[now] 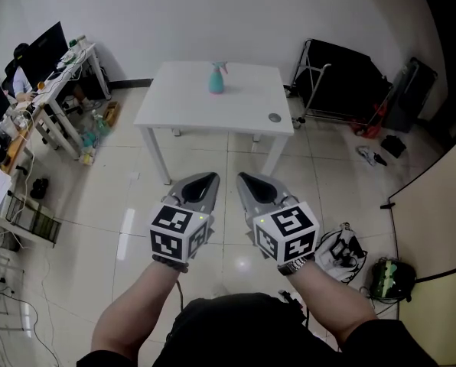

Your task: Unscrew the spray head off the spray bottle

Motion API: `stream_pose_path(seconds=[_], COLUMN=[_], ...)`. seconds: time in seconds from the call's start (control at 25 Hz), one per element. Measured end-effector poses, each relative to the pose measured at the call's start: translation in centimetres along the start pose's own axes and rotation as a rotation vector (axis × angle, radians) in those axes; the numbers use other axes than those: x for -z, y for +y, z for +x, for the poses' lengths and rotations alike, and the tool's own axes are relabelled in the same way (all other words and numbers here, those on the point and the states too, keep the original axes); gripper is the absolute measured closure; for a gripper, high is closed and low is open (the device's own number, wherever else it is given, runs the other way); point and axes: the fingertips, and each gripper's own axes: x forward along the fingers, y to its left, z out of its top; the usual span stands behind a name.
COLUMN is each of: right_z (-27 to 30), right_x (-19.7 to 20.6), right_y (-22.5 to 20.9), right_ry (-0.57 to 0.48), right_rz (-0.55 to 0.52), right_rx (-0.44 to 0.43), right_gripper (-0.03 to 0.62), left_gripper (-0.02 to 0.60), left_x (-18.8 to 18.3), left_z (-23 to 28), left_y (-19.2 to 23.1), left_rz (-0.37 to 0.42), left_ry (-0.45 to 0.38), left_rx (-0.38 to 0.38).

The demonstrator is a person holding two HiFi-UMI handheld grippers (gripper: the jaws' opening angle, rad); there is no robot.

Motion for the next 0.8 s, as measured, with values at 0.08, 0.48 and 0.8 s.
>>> stream_pose_path(seconds=[0.08,0.48,0.8], right_z=[0.3,1.9,3.2], right_x=[-0.2,-0.6,-0.9], right_y=[0.0,-0.9,-3.5], right_ry=[0.0,-0.002,-0.01], right_rz=[-0.005,-0.005,0.01], right_rx=[0.0,-0.018,-0.035], right_gripper=[0.603,0.603,0.603], left_gripper=[0.569,0.569,0.569], left_x=[-0.1,-0.3,-0.9], left_z=[0.0,1.3,4.1], left_y=[0.3,1.6,2.1], left_rz=[-0.001,-0.006,0.003], left_ry=[-0.004,0.0,0.014], left_rx=[0.001,-0.018,-0.036])
